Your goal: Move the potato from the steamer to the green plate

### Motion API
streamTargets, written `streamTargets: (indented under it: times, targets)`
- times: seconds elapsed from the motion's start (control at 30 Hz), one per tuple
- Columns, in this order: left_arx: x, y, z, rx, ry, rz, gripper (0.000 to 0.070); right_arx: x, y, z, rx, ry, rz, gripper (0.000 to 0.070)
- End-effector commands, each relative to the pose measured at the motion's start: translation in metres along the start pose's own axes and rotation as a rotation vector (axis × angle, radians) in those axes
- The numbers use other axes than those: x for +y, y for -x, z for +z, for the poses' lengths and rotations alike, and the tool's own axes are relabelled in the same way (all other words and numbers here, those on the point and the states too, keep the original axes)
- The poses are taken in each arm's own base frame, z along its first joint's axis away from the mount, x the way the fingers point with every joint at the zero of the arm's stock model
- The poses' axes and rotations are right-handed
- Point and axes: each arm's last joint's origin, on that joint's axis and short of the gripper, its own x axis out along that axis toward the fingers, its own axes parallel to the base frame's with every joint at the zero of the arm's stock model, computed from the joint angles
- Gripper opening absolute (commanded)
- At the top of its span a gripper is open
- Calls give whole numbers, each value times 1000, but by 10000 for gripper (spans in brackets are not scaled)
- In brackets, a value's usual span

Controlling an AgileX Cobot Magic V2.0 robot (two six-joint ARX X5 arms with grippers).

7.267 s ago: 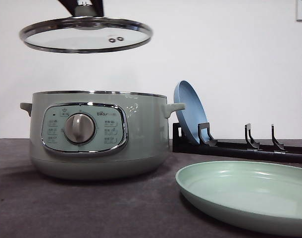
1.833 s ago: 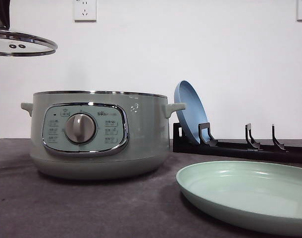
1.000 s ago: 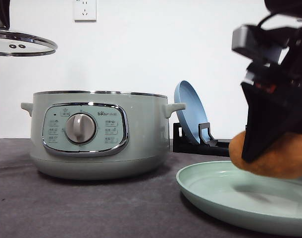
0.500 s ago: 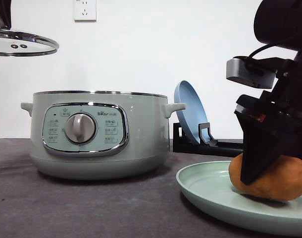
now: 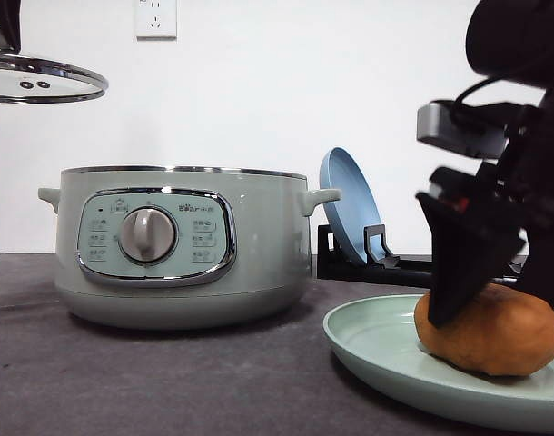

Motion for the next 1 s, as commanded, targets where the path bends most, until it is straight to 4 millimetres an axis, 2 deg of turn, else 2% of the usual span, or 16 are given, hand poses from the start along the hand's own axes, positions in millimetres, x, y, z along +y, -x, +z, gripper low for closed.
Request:
streamTargets:
  times: [0.0, 0.17, 0.3, 0.43, 0.6, 0.7, 0.8, 0.97]
  targets:
    - [-1, 9, 5, -63, -4, -2, 10, 5, 12, 12, -50, -6, 13, 541]
    - [-1, 9, 5, -63, -4, -2, 10, 15, 57, 26, -104, 2, 23, 636]
    - [-1, 9, 5, -60, -2, -2, 10, 25, 109, 33, -196, 19, 43, 641]
    - [-3, 9, 5, -59, -5, -6, 10, 34, 167, 31, -344, 39, 73, 641]
    - [-5, 9, 5, -60, -10, -9, 10, 41, 236, 10, -491, 52, 105, 641]
    - [-6, 9, 5, -59, -11, -11, 10, 42, 265, -7, -541, 58, 116, 642]
    - [-7, 9, 5, -58, -13, -15, 10, 42, 289, -26, -588, 55, 128, 642]
    - [-13, 9, 5, -58, -22, -25, 10, 40, 309, -51, -649, 19, 155, 642]
